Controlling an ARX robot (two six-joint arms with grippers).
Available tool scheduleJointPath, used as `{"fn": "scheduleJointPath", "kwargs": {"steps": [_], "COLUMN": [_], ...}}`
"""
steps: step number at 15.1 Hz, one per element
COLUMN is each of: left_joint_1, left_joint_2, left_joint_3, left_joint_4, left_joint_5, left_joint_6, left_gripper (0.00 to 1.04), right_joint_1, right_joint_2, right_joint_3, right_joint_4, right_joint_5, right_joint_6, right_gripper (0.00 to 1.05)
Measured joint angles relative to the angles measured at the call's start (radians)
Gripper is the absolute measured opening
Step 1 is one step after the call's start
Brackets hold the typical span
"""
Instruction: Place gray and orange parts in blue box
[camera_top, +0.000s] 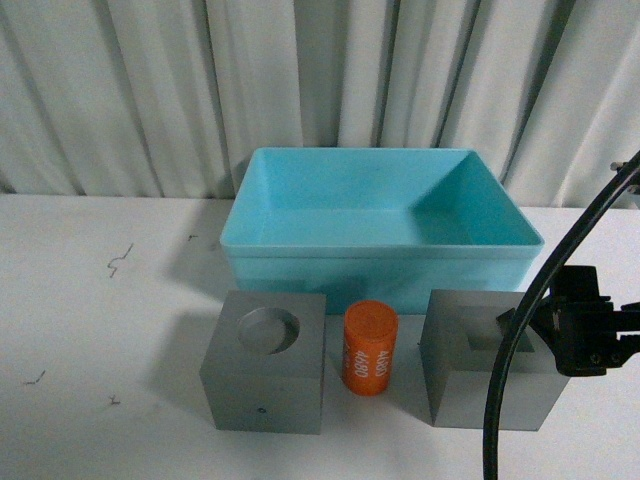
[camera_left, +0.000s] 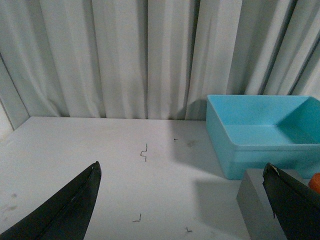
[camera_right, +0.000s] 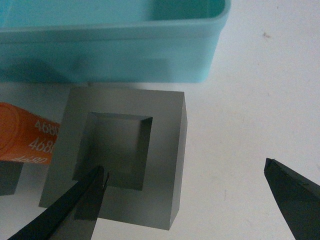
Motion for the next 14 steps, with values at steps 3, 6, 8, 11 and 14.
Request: {"fn": "scheduleJointPath", "kwargs": {"steps": [3,6,8,11,14], "left_joint_1": [0.000,0.000,0.000,0.000,0.000], "left_joint_2": [0.000,0.000,0.000,0.000,0.000], "left_joint_3": [0.000,0.000,0.000,0.000,0.000], "left_joint_4": [0.000,0.000,0.000,0.000,0.000], "left_joint_5": [0.000,0.000,0.000,0.000,0.000], "left_joint_6": [0.000,0.000,0.000,0.000,0.000], "left_gripper": [0.98,0.98,0.98,0.98,0.98], "right_joint_1": [0.004,0.014,0.023,0.049,0.052], "right_joint_2": [0.085,0.152,0.182,0.188,0.170], "right_joint_3": [0.038,0.080,0.092,0.096,0.086], "right_joint_4": [-0.006,-0.004,-0.012,-0.005,-0.006], "right_joint_5": [0.013,0.041,0.056,0.061,0.076], "right_joint_6": [0.075,0.140,0.171,0.207,0.220], "right_gripper": [0.98,0.98,0.77,0.40,0.19]}}
